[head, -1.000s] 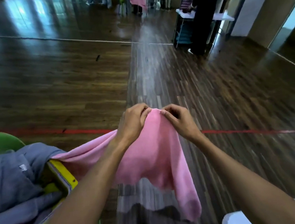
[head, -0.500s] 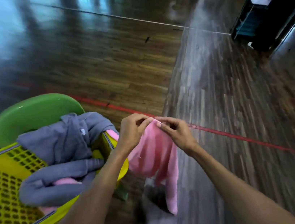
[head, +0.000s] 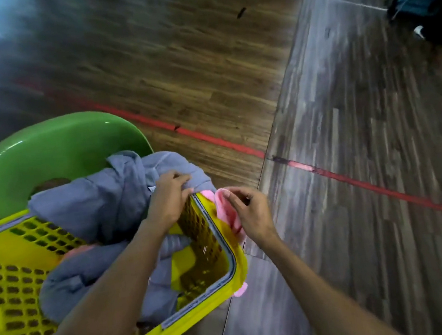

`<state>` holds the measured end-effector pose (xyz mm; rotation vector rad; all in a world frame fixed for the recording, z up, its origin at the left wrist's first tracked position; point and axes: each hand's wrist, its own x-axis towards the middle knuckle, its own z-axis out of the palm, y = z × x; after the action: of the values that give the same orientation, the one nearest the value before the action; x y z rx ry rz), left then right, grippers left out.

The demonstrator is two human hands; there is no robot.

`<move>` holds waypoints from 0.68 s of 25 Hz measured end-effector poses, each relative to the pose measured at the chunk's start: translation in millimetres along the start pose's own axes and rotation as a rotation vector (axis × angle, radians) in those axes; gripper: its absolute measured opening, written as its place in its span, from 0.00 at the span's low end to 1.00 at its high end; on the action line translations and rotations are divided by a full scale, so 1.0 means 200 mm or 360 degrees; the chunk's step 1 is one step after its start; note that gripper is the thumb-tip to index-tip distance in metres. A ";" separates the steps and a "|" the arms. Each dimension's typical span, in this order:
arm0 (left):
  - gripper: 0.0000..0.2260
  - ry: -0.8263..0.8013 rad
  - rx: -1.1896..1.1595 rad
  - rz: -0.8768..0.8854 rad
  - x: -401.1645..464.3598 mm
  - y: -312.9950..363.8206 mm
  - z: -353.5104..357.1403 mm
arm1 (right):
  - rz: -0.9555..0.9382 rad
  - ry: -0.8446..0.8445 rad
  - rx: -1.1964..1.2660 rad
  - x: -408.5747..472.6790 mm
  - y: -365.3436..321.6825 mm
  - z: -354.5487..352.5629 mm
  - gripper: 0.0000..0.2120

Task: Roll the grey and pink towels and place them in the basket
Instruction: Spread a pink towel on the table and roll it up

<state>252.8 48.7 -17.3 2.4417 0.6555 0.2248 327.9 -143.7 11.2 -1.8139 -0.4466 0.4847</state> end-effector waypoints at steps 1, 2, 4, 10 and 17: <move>0.18 -0.0040 0.0056 0.0060 0.03 -0.04 0.03 | 0.0020 -0.0009 0.0008 0.03 0.02 0.05 0.05; 0.18 -0.0043 0.0097 0.0125 0.05 -0.08 0.06 | 0.0019 -0.0013 -0.0016 0.06 0.05 0.09 0.05; 0.16 0.0029 0.0123 0.0206 0.07 -0.10 0.08 | 0.0003 -0.0036 -0.0284 0.14 0.13 0.16 0.12; 0.05 0.0195 -0.0041 0.0174 0.12 -0.10 0.05 | 0.0076 -0.0087 -0.0591 0.26 0.26 0.26 0.11; 0.04 0.0477 -0.0146 -0.0083 0.20 -0.09 -0.07 | -0.0099 0.0078 -0.0814 0.22 0.19 0.10 0.12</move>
<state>276.0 88.3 -17.2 2.3199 0.8167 0.5950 357.1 -114.3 -34.7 -2.2877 -0.6327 0.2961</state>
